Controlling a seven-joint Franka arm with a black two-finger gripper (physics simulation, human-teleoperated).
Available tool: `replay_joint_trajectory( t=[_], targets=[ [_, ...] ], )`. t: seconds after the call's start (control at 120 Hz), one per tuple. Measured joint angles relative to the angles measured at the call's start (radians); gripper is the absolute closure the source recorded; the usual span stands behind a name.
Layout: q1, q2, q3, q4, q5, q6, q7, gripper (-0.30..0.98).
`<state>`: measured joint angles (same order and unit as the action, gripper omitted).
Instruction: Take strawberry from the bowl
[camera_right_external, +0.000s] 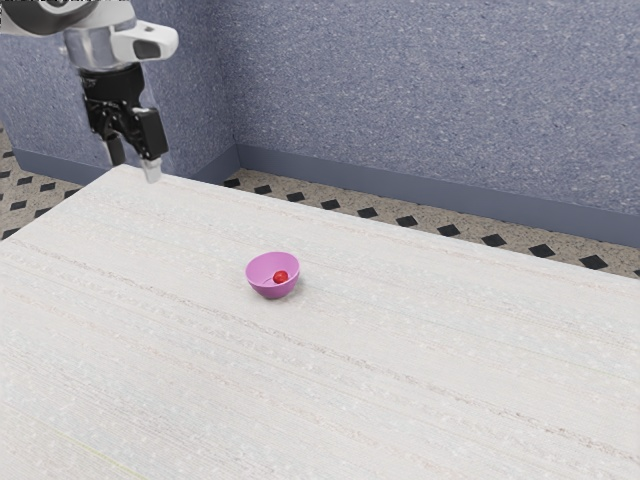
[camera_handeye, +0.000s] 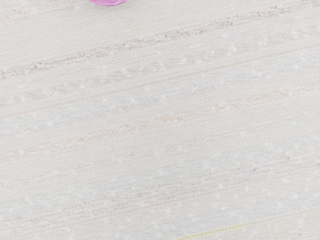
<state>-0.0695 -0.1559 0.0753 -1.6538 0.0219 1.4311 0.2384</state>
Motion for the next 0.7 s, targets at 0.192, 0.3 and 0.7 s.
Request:
replay_joint_trajectory(
  t=[0.192, 0.3, 0.7],
  targets=[
    [-0.015, 0.003, -0.001, -0.025, -0.002, 0.011, 0.0, 0.0],
    [-0.042, -0.001, -0.001, -0.042, -0.021, 0.014, 0.003, 0.0],
    [-0.001, 0.513, -0.022, 0.186, 0.045, 0.191, 0.663, 0.0]
  ],
)
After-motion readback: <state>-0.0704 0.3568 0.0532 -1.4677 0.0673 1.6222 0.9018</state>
